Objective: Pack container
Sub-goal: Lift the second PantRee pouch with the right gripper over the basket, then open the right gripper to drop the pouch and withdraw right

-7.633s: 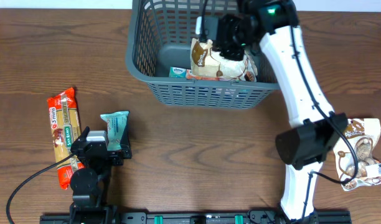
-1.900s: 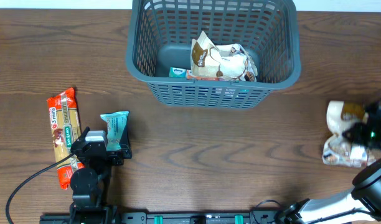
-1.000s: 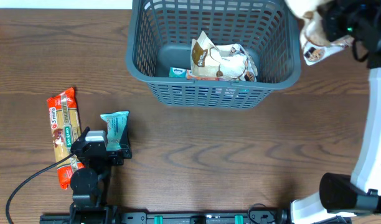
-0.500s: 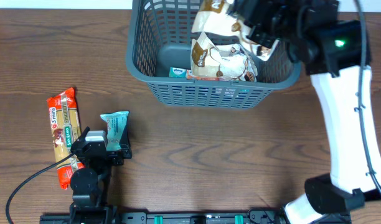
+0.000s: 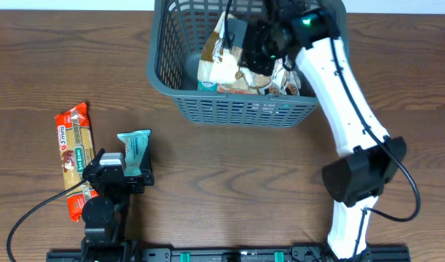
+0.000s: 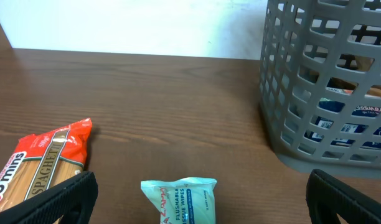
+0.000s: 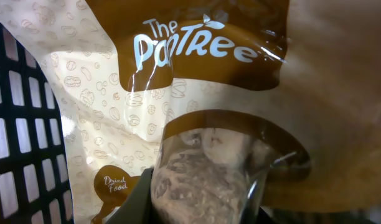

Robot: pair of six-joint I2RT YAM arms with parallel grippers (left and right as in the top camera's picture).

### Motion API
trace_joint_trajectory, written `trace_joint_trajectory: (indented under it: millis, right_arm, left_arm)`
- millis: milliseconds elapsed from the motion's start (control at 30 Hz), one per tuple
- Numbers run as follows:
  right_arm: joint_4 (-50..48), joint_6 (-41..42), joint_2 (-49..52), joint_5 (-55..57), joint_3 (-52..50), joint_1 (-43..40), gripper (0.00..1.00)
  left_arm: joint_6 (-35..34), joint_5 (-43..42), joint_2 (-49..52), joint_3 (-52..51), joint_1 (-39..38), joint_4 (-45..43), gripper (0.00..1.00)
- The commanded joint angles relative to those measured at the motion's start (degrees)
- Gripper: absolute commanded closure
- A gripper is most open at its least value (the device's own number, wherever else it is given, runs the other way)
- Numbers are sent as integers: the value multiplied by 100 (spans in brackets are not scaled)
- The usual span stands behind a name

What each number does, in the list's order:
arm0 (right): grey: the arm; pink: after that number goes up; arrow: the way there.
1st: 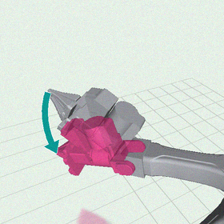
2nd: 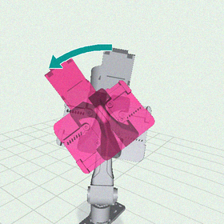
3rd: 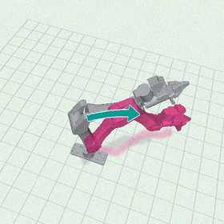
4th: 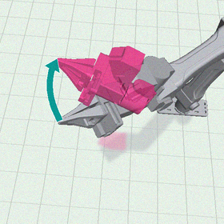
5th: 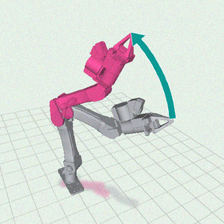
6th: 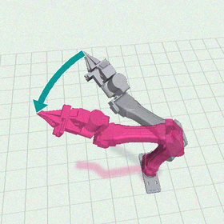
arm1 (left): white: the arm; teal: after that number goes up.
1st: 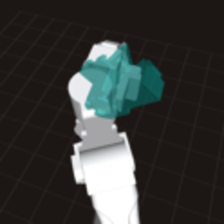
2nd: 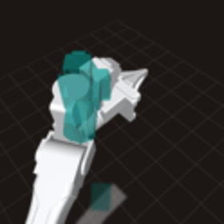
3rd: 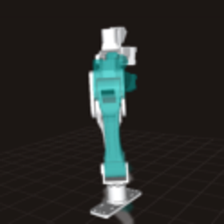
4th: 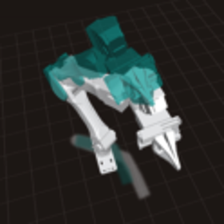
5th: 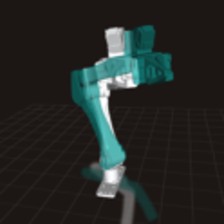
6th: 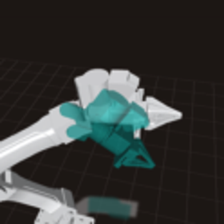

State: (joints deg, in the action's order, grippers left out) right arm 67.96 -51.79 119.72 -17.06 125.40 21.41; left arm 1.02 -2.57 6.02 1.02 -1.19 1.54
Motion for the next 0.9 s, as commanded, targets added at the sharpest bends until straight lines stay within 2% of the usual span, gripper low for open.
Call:
trace_joint_trajectory:
  millis: [0, 233, 267, 300, 333, 400, 433, 533, 633, 700, 867]
  right_arm:
    - [107, 37, 120, -142, 48, 42, 99]
    - [492, 33, 343, -131, 39, 26, 99]
    - [520, 35, 363, -107, 39, 26, 94]
    - [551, 35, 369, -96, 39, 26, 82]
    - [575, 46, 369, -96, 39, 26, 61]
    - [616, 101, 369, -98, 39, 26, 32]
    - [649, 101, 369, -96, 39, 26, 1]
    - [828, 179, 369, -125, 39, 28, 1]
    - [874, 728, 361, -120, 42, 26, 1]
    - [870, 807, 339, -118, 79, 26, 1]
    - [688, 1150, 151, 85, 778, -85, 1]
  left_arm:
    - [-92, 175, 15, -74, -13, 249, 1]
    - [-92, 175, 15, -74, -13, 251, 1]
    - [-92, 175, 15, -74, -13, 251, 1]
    - [-92, 175, 15, -74, -13, 251, 1]
    - [-92, 175, 15, -74, -13, 251, 1]
    - [-92, 175, 15, -74, -13, 251, 1]
    - [-92, 177, 15, -74, -13, 251, 1]
    - [-90, 177, 15, -74, -13, 251, 1]
    - [-90, 177, 15, -74, -13, 251, 1]
    - [-94, 175, 15, -74, -13, 251, 2]
    - [-356, 177, 20, 138, -13, 348, 2]
